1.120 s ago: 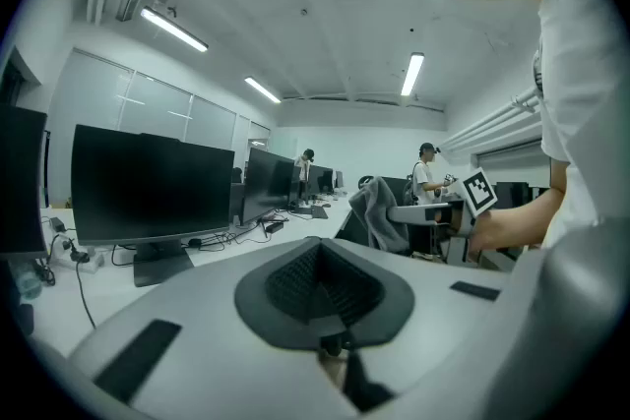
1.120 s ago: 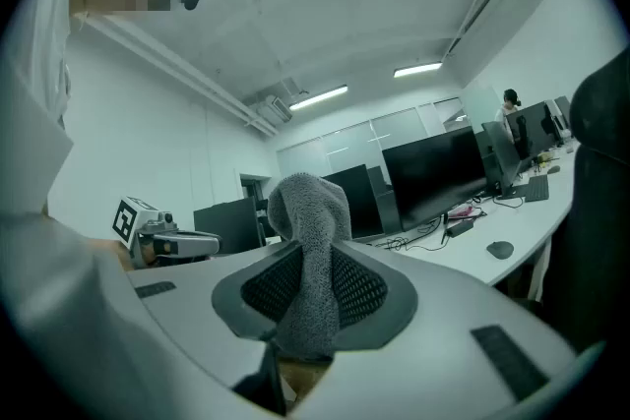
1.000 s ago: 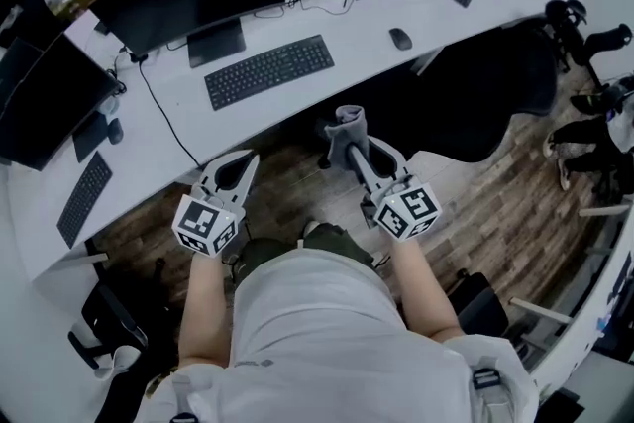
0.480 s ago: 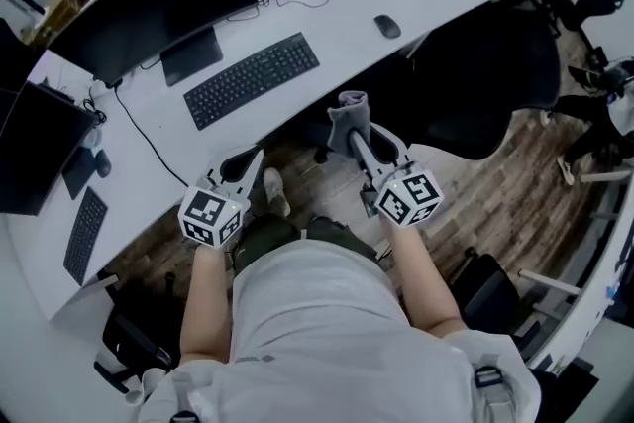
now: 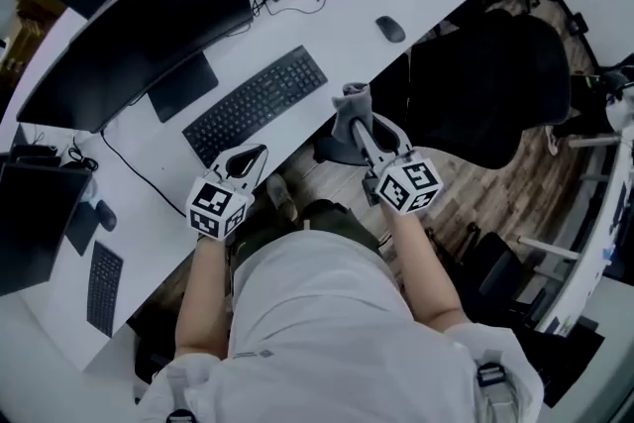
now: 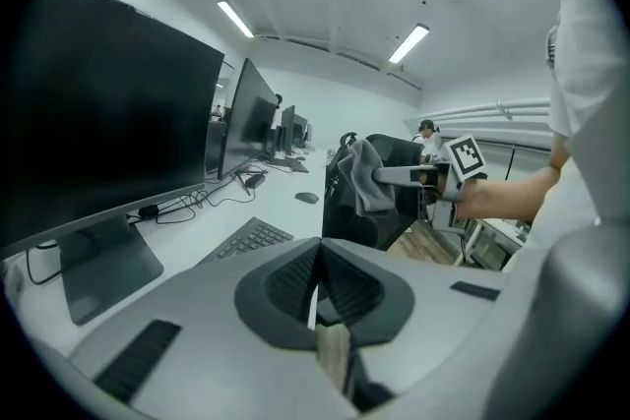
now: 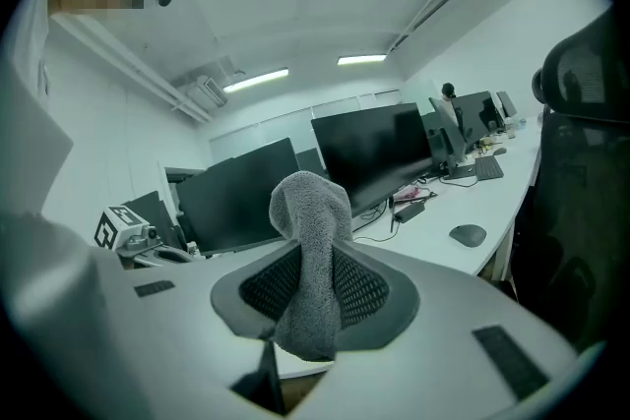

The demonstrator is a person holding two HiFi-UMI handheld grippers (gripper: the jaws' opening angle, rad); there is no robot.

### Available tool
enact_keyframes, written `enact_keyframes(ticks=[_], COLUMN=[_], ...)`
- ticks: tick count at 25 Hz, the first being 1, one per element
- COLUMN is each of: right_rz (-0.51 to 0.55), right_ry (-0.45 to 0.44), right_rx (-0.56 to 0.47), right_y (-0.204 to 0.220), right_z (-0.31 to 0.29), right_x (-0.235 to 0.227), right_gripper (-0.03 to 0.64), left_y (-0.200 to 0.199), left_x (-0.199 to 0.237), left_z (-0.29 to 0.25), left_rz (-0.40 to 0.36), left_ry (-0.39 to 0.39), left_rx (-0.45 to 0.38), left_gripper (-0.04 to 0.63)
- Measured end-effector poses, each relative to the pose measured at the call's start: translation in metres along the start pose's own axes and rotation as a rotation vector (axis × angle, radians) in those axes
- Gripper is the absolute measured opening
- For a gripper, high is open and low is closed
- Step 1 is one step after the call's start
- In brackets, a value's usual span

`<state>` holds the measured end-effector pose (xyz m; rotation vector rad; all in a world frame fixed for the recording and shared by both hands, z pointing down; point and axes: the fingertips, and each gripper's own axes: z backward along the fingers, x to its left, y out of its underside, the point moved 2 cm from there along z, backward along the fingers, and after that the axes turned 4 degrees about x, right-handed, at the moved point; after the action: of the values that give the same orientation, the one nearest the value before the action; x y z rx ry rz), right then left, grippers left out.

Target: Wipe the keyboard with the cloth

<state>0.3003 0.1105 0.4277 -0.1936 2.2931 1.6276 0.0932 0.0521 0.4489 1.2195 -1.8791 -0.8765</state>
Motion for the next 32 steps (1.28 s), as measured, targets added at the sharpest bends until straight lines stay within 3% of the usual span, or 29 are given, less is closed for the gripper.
enact_keyframes(ticks=[5,13,24,32], right_rz=[0.013,0.046,0.109,0.212], right_ry=[0.052,0.053,-0.031,-0.114], right_rx=[0.039,0.140,0.257,0.339], right_y=[0.003,0.018,0.032,0.041], right_z=[-0.040,-0.123,-0.220,-0.282], right_x=[-0.004,-0.024,-0.069,-0.085], right_gripper=[0.105,0.104,0.106,0.107], left_y=[0.016,0.049,0.079,0.109], left_x=[0.035,0.085,0.123,0.131], left_z=[-0.006,-0.009,-0.011,-0.015], left_rz=[0.046,0.157,0.265,0.404], left_ry=[0.034,-0.019,-0.183,-0.298], left_rx=[0.043,0.088,0.136,0.187], left_gripper=[0.000,0.000,0.000,0.000])
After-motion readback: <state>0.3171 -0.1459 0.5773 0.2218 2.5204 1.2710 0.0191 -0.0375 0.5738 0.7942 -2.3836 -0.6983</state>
